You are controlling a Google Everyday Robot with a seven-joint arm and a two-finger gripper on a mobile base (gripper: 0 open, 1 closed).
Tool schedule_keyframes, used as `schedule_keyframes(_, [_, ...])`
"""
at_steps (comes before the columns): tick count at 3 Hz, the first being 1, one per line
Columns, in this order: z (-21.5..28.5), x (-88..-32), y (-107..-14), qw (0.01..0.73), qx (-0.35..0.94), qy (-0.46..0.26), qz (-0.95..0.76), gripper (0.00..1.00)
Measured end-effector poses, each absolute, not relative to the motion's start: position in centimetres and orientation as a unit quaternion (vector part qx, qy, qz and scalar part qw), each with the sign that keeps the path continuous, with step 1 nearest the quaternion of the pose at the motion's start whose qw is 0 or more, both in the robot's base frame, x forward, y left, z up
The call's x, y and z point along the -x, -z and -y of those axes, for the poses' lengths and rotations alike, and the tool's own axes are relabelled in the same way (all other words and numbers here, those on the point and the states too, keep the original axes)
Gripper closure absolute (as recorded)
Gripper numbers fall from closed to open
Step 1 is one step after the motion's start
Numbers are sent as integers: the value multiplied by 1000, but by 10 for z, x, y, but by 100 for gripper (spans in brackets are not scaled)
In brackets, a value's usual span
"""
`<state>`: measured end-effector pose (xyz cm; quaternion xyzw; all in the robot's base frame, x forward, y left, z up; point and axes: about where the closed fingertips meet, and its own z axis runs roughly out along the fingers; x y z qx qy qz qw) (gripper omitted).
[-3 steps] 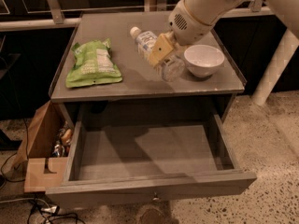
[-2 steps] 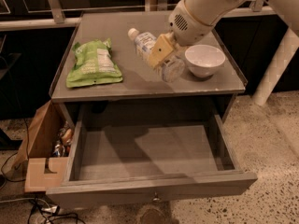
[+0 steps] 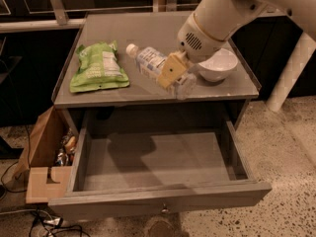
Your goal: Place blue plastic bottle into top drawer
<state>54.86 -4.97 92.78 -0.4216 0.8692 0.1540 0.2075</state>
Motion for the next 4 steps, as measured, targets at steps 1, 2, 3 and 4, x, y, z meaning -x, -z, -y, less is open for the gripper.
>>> schedule_keyframes(1, [54,-521,-911,186,464,-170,-849,100])
schedule_keyframes(2, [66,-496,-897,159,495,-184,-834,100])
schedule_keyframes(3, [64,-495,-896,159,496,-185,-833,100])
schedule_keyframes(4, [54,-485,-869,142,493,-205,-834,100])
